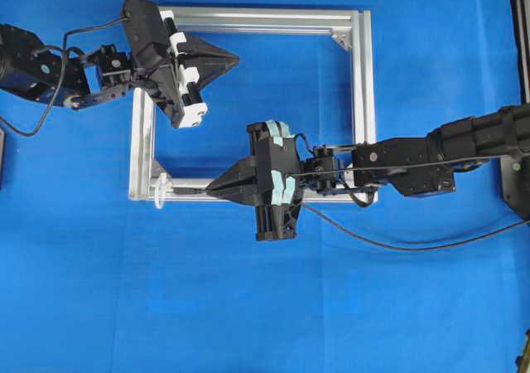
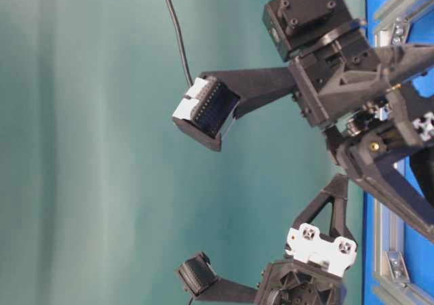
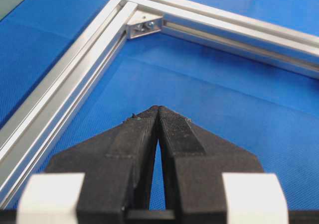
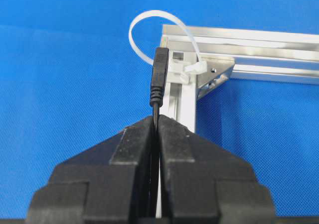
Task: Insert the wire through the string loop located on the left side.
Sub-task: 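Move the right gripper left, pushing the plug through the white zip-tie loop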
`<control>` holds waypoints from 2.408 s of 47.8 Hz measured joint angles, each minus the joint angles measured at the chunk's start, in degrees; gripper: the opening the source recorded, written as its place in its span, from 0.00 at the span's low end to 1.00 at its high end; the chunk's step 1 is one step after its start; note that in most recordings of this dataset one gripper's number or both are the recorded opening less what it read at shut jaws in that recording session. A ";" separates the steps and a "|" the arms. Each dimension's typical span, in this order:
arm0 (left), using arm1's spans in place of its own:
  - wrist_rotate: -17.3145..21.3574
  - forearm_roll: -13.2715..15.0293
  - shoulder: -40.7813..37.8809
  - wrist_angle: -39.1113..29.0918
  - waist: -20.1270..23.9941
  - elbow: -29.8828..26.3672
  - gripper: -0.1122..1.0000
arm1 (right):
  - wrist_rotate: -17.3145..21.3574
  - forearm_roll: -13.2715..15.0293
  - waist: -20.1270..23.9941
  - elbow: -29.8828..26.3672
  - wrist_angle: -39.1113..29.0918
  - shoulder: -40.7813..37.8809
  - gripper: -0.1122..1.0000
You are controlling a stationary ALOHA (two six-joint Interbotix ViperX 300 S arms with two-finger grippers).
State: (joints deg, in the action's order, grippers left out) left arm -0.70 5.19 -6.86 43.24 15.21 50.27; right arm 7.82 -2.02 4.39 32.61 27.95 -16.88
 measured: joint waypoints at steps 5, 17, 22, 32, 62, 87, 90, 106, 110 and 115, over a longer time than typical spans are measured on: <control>0.00 0.00 0.00 0.09 0.00 0.00 0.10 | 0.00 0.09 0.00 0.00 0.00 0.00 0.10; 0.00 0.00 0.00 0.18 0.00 0.00 0.10 | 0.00 0.00 0.00 0.00 -0.09 0.00 0.10; 0.00 0.00 0.00 0.18 0.00 0.09 0.10 | 0.00 0.00 0.00 0.00 -0.09 0.00 0.10; 0.00 0.00 0.00 0.18 0.00 0.09 0.10 | 0.00 0.00 -0.09 0.00 -0.18 0.00 0.10; 0.00 0.00 0.00 0.18 0.00 0.09 0.10 | 0.00 0.09 0.00 0.00 -0.53 0.00 0.10; 0.00 0.00 0.00 0.18 0.00 0.18 0.10 | 0.00 0.09 -0.26 -4.57 -1.41 -3.16 0.10; 0.00 -0.09 0.00 0.18 0.00 0.09 0.10 | 0.00 0.00 -0.35 -6.06 -2.02 -4.13 0.10; 0.00 -0.09 0.00 0.18 0.00 0.26 0.10 | -0.09 0.09 -1.14 -12.48 -3.78 -8.79 0.10; 0.00 -0.09 0.00 0.09 0.00 0.26 0.10 | 0.00 0.09 -1.23 -13.27 -3.78 -9.23 0.10; 0.00 -0.09 0.00 0.18 0.00 0.26 0.10 | 0.00 0.18 -1.23 -13.54 -3.78 -9.32 0.10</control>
State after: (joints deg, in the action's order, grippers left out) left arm -0.70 5.10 -6.86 43.42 15.21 50.54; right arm 7.82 -1.85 3.16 19.07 24.17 -26.19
